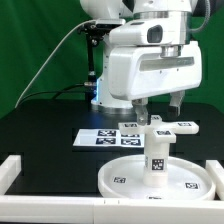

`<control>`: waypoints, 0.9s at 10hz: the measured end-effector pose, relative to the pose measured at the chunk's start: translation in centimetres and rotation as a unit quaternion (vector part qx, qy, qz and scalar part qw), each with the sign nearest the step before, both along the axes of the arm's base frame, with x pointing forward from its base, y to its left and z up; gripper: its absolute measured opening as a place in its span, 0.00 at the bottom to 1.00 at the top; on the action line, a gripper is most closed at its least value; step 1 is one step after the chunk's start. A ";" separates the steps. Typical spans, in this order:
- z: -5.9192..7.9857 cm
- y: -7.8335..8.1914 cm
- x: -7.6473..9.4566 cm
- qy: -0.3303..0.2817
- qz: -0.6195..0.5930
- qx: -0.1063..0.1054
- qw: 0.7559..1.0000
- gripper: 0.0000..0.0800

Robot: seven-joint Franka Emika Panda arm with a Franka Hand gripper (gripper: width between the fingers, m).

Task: Assemble round table

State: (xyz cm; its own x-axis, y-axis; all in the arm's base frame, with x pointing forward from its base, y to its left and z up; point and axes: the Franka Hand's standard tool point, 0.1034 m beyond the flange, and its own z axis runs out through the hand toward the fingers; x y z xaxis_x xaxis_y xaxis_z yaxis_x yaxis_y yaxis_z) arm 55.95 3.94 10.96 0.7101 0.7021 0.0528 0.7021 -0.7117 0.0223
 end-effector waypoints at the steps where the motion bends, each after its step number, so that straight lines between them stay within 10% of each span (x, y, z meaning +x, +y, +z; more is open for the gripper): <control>1: -0.4 0.1 -0.2 0.003 -0.002 0.000 1.000 0.81; 5: -1.1 0.3 -0.4 0.011 -0.021 0.000 1.000 0.79; 6: -1.1 0.2 -0.4 0.010 -0.022 -0.001 1.000 0.63; 9: -1.1 0.1 -0.4 0.013 -0.128 0.004 0.992 0.55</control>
Offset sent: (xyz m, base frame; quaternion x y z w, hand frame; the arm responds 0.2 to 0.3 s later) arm 0.0011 0.0051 -0.0064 -0.0170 -0.0234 0.0173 0.9994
